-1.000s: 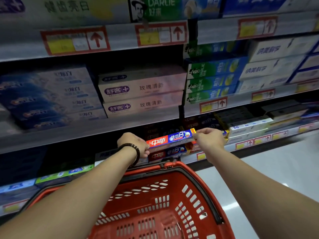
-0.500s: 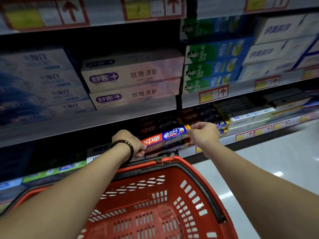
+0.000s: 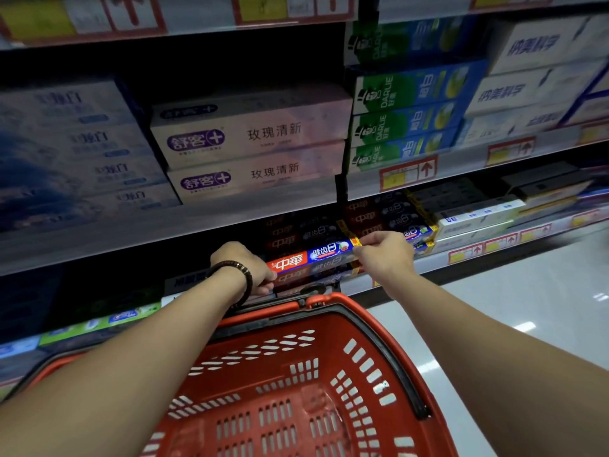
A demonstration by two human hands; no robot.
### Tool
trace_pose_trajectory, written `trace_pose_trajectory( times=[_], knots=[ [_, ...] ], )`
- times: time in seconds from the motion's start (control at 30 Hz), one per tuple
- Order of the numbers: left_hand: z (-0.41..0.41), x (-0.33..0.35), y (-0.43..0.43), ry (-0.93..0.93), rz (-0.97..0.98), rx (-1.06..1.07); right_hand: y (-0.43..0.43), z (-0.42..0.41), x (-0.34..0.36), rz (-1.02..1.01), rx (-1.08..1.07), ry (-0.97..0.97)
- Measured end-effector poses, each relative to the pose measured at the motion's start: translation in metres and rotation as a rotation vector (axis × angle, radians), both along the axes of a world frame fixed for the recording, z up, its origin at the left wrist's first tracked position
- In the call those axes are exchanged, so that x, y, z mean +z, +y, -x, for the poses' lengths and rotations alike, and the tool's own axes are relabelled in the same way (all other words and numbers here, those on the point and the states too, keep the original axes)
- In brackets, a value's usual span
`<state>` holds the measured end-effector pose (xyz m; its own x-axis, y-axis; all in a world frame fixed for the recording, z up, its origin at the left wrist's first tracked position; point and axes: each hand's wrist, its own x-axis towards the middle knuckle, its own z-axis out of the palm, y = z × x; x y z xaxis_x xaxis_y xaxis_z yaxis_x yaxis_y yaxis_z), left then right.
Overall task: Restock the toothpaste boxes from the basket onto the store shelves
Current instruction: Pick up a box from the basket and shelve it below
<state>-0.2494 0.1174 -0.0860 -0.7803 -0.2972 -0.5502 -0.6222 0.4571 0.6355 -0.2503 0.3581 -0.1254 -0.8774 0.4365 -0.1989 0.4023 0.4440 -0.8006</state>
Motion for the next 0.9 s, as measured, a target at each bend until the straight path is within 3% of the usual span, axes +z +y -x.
trace_pose_trajectory(
  times=[0.27, 0.9],
  knots=[
    [0.008, -0.009, 0.002, -0.017, 0.014, -0.043, 0.003, 0.000, -0.008, -0.071, 0.086, -0.042],
    [0.020, -0.039, -0.001, 0.096, 0.264, -0.168, 0.003, -0.008, -0.010, -0.183, 0.183, -0.066]
  ],
)
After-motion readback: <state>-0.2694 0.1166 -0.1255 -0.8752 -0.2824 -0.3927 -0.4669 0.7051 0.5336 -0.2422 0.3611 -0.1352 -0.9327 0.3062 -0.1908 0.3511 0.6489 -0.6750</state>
